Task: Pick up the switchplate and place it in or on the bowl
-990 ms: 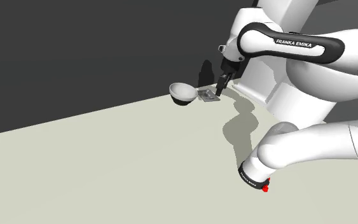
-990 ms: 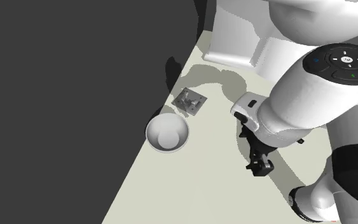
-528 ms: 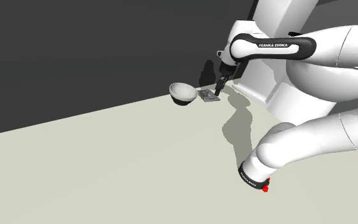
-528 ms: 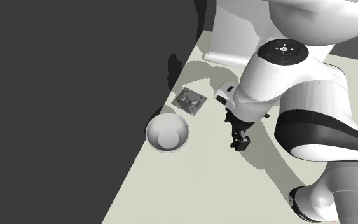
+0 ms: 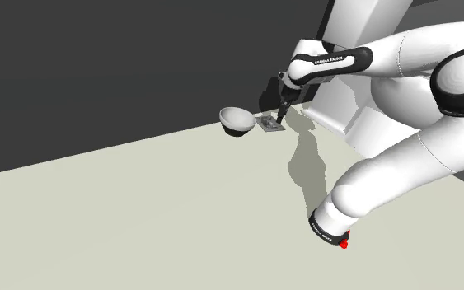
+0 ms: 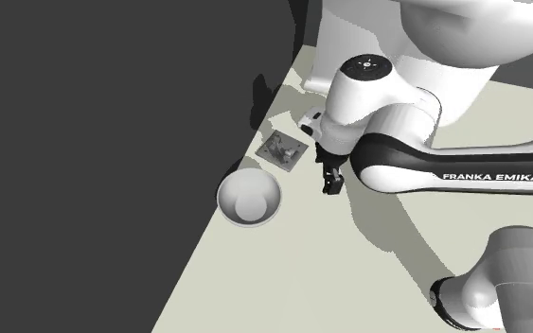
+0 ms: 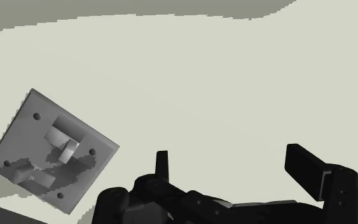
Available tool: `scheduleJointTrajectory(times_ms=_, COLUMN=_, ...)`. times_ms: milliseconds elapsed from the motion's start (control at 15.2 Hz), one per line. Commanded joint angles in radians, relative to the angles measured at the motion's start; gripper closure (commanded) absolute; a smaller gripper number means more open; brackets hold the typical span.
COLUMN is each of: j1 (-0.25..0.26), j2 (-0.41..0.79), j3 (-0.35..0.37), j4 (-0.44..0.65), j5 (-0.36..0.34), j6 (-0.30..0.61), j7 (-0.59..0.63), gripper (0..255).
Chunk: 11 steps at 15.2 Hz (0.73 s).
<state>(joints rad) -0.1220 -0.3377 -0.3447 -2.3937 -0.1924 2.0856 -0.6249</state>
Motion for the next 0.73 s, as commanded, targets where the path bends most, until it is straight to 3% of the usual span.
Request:
scheduleJointTrajectory(times_ms=0, j1=0.000, j2=0.075, j3=-0.035, j4=0.035, j5=0.016, j6=0.045, j7=-0.055, gripper=0)
scheduleJointTrajectory(times_ms=264, j1=-0.002, j2=0.229, j3=-0.095, j4=0.122, j5=0.079, j6=0.117, j7=-0.174, gripper=0)
scheduleJointTrajectory(times_ms=660, j1=-0.040, j2=0.477, j3=-0.135, j4=0.293, j5=0.232, j6=0.179, j7=-0.372, gripper=0)
